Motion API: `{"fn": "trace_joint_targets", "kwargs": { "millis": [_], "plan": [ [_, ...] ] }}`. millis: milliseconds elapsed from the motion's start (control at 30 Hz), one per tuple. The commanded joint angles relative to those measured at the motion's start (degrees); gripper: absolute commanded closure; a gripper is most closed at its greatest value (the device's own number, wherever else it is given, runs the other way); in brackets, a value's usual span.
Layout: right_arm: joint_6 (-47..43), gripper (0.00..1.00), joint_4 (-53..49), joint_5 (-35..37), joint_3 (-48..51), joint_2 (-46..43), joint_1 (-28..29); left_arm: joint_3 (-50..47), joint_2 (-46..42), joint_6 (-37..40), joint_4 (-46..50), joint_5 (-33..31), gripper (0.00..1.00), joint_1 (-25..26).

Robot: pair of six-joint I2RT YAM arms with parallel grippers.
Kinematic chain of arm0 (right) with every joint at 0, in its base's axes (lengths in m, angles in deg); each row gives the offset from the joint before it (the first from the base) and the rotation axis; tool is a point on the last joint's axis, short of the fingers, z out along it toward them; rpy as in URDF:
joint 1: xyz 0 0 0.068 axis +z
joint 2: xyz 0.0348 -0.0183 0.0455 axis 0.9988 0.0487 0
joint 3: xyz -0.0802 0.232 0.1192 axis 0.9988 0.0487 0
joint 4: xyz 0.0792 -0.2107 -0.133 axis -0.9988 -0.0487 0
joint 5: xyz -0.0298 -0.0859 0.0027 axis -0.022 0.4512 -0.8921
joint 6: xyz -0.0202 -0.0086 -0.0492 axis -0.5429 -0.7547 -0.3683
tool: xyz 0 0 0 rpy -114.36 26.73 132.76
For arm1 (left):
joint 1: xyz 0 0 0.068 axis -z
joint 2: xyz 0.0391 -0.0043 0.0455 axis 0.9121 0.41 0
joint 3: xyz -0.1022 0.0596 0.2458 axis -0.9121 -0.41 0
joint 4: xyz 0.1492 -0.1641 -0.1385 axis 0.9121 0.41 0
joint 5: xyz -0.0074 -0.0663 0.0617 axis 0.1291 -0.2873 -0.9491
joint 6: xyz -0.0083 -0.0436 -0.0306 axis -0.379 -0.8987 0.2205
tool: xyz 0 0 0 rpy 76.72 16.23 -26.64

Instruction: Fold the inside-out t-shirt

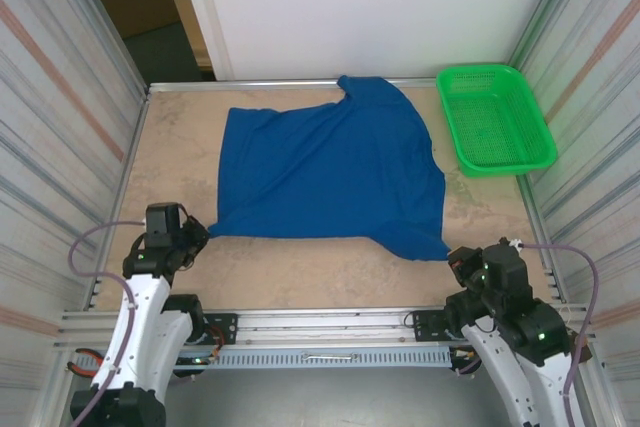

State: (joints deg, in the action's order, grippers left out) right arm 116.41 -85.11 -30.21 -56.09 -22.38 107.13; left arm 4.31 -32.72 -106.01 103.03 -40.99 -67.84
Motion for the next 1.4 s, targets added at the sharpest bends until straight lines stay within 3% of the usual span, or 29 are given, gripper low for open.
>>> {"fn": "trace_joint_targets", "kwargs": {
  "millis": [0,300,533,700,933,1367],
  "plan": [
    [1.5,1.0,-2.2,1.0,-3.0,1.0,0.1,4.0,-2.1,-1.4,4.4,-3.8,1.0,0.5],
    [-2.1,1.0,6.5,1.8,-1.1,7.9,-0.2,6.4,5.1,5.8,-5.1,-1.1,0.99,0.0],
    [-10.7,1.0,20.9,3.9,-0.7,23.3,-0.8,12.5,20.8,12.9,-12.8,1.5,0.99,-0.9],
    [-16.8,1.0,29.0,0.6,-4.1,35.7,-5.7,17.4,31.3,15.7,-16.2,2.5,0.99,-1.3],
    [-21.1,1.0,34.5,-6.9,-10.1,46.5,-13.9,21.5,39.7,17.3,-17.6,3.1,1.0,-1.9],
    [-23.2,1.0,41.7,-8.9,-19.4,65.9,-16.0,27.3,48.9,16.5,-19.3,3.3,1.0,-1.9]
  ]
}}
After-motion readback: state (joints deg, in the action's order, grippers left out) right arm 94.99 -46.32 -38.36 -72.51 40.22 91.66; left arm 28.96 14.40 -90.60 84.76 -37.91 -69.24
